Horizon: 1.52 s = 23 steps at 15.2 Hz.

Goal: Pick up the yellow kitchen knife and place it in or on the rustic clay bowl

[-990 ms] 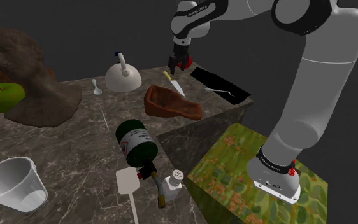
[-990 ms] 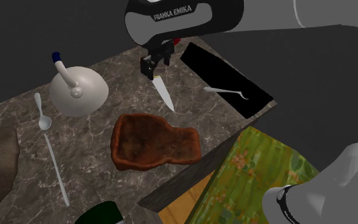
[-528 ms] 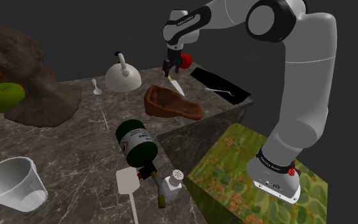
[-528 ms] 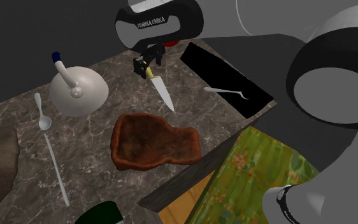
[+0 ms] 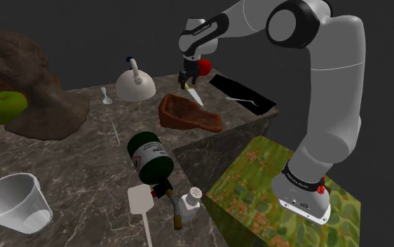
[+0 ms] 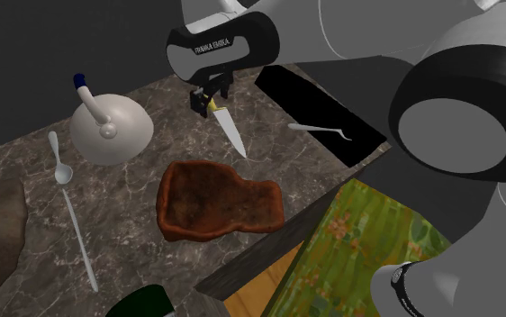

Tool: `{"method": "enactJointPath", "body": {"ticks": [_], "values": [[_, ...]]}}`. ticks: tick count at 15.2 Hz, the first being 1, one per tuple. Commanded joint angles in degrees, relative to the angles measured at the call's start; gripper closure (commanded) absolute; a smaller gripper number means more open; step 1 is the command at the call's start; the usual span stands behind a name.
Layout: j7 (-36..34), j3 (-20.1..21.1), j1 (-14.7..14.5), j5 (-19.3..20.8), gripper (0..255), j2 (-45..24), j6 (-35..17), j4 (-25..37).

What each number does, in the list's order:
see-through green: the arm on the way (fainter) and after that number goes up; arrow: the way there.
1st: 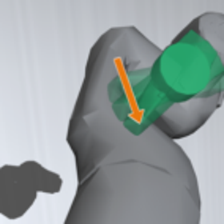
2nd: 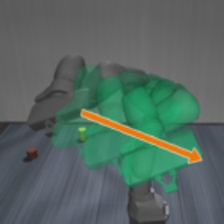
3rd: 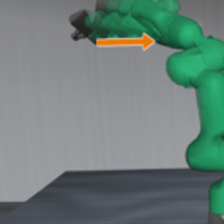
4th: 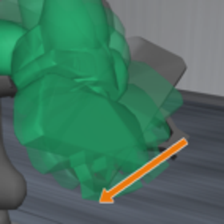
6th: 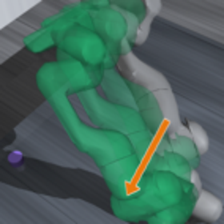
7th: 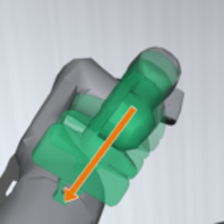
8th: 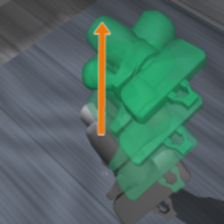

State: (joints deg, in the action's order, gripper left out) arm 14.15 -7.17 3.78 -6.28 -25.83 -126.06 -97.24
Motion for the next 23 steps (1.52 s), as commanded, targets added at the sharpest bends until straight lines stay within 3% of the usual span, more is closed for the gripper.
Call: {"method": "enactJointPath", "body": {"ticks": [1, 4, 5, 14, 23], "values": [[0.0, 0.0, 0.0, 0.0, 0, 0.0, -0.1, 0.0], [0.0, 0.0, 0.0, 0.0, 0, 0.0, -0.1, 0.0], [0.0, 0.0, 0.0, 0.0, 255, 0.0, -0.1, 0.0], [0.0, 0.0, 0.0, 0.0, 255, 0.0, -0.1, 0.0], [-0.6, -0.3, -0.1, 0.6, 255, 2.7, 5.6, 3.0]]}}
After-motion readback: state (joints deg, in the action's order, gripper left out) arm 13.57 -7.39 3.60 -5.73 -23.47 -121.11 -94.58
